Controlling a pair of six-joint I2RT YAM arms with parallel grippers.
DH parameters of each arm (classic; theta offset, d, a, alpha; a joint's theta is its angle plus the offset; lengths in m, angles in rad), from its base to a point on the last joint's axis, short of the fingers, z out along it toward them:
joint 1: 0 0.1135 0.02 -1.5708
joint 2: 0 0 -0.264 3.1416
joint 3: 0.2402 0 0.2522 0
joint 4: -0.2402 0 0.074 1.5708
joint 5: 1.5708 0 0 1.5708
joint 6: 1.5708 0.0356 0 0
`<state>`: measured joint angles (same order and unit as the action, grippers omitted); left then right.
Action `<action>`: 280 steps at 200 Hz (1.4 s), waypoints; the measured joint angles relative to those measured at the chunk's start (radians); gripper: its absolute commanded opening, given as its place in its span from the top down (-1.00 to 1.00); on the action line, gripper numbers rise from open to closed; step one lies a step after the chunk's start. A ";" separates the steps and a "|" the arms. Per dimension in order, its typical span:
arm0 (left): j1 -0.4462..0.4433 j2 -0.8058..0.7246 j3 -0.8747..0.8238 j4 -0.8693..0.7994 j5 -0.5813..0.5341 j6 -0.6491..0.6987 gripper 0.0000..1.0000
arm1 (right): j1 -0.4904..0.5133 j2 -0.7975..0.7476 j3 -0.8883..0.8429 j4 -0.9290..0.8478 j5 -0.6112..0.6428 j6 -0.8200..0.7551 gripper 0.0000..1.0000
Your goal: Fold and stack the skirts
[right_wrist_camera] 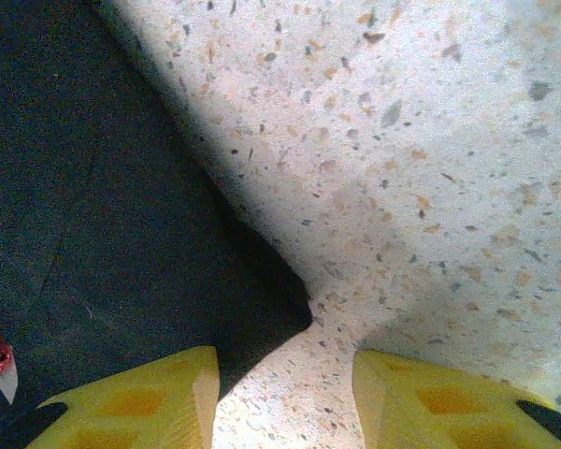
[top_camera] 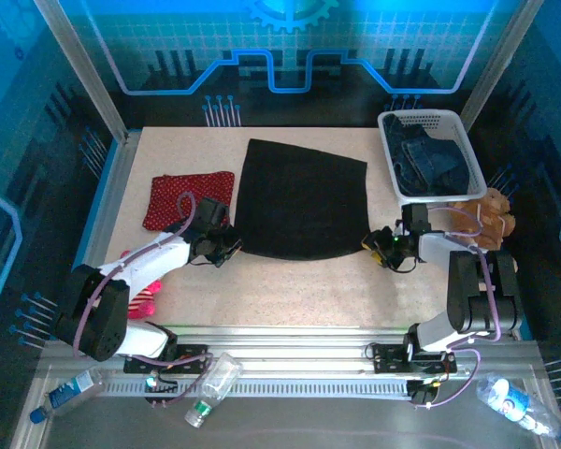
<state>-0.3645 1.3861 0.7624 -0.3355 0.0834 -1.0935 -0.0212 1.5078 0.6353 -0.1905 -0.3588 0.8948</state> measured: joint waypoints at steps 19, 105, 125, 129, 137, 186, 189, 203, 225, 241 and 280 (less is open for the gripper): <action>0.000 0.000 0.000 0.000 0.000 0.000 1.00 | 0.000 -0.002 0.000 0.000 0.003 0.007 0.16; 0.000 0.000 -0.007 0.003 0.000 0.000 1.00 | 0.014 0.004 0.000 0.070 0.023 0.007 0.17; 0.000 0.000 -0.013 0.004 0.000 0.000 1.00 | 0.014 0.023 0.000 0.080 0.026 0.007 0.19; 0.000 0.000 -0.013 0.004 0.000 0.000 1.00 | 0.014 0.023 0.000 0.081 0.026 0.007 0.20; 0.000 0.000 -0.014 0.004 0.000 0.000 1.00 | 0.014 0.023 0.001 0.080 0.026 0.007 0.22; 0.000 -0.022 -0.027 0.004 -0.002 -0.005 1.00 | 0.018 0.021 0.000 0.089 0.040 -0.006 1.00; 0.000 -0.026 -0.028 0.004 -0.005 -0.005 1.00 | 0.018 0.018 0.000 0.093 0.041 -0.013 1.00; 0.000 -0.051 -0.035 0.002 -0.020 -0.004 1.00 | 0.020 -0.002 -0.004 0.093 0.045 -0.015 1.00; 0.000 -0.129 -0.057 -0.008 -0.048 -0.004 1.00 | 0.027 -0.085 -0.021 0.075 0.045 -0.024 1.00; -0.004 -0.206 -0.080 -0.029 -0.067 -0.005 1.00 | 0.047 -0.173 -0.043 0.044 0.045 -0.023 1.00; -0.013 -0.357 -0.077 -0.147 -0.124 0.002 1.00 | 0.106 -0.410 -0.059 -0.079 0.079 -0.006 1.00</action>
<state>-0.3775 1.0286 0.6857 -0.4824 -0.0406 -1.0920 0.0845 1.0981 0.5766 -0.2699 -0.2794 0.8886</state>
